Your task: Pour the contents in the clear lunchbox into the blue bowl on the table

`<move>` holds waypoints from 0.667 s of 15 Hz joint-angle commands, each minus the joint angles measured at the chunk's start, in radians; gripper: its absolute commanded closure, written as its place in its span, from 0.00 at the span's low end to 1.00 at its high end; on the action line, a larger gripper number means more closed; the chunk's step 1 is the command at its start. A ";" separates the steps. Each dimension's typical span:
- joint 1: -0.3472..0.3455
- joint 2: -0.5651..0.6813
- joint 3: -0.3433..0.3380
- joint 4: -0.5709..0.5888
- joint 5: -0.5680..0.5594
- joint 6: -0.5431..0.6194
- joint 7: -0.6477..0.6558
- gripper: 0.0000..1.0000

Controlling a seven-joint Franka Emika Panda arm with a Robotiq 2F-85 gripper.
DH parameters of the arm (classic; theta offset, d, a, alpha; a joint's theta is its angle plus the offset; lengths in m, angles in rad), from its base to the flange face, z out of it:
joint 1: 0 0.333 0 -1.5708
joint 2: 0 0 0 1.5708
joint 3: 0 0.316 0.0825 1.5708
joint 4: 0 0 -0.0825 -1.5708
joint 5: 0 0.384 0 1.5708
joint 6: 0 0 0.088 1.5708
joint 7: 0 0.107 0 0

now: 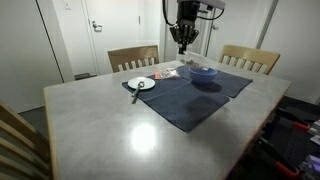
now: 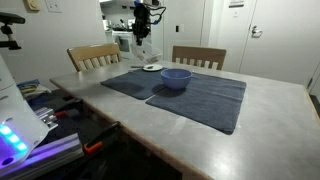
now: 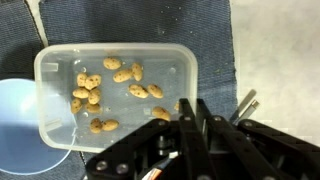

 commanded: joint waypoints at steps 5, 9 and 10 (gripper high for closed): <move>-0.080 0.026 -0.014 0.120 0.156 -0.148 -0.191 0.98; -0.132 0.038 -0.033 0.149 0.214 -0.198 -0.308 0.98; -0.142 0.039 -0.036 0.150 0.234 -0.203 -0.335 0.98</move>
